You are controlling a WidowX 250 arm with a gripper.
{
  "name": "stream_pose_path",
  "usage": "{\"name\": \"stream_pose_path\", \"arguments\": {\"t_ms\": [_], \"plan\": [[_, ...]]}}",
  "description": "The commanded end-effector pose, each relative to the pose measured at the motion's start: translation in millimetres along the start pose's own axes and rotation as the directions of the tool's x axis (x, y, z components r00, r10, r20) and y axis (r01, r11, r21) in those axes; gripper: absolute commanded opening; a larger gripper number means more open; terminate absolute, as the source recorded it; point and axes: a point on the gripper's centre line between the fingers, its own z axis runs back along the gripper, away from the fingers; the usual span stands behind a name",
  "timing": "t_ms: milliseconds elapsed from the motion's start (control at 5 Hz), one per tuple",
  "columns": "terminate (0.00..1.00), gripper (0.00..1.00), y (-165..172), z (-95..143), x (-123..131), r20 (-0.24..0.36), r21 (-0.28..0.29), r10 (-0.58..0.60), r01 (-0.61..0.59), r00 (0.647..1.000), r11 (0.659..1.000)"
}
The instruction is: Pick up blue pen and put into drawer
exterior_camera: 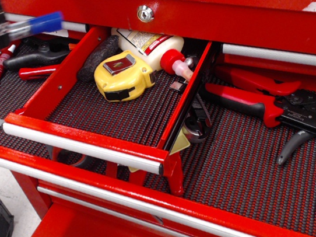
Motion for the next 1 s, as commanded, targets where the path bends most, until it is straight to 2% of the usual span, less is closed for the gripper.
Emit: {"name": "stream_pose_path", "arguments": {"t_ms": [0,200,600,800], "plan": [[0.0,0.0,-58,7,47,0.126,-0.063,0.001,0.007,0.992,0.998],[0.0,1.0,-79,-2,51,0.155,-0.046,-0.045,0.053,0.987,0.998],[0.0,1.0,-79,-2,51,0.155,-0.046,-0.045,0.053,0.987,0.998],[1.0,1.0,-79,-2,51,0.155,-0.046,-0.045,0.053,0.987,0.998]]}}
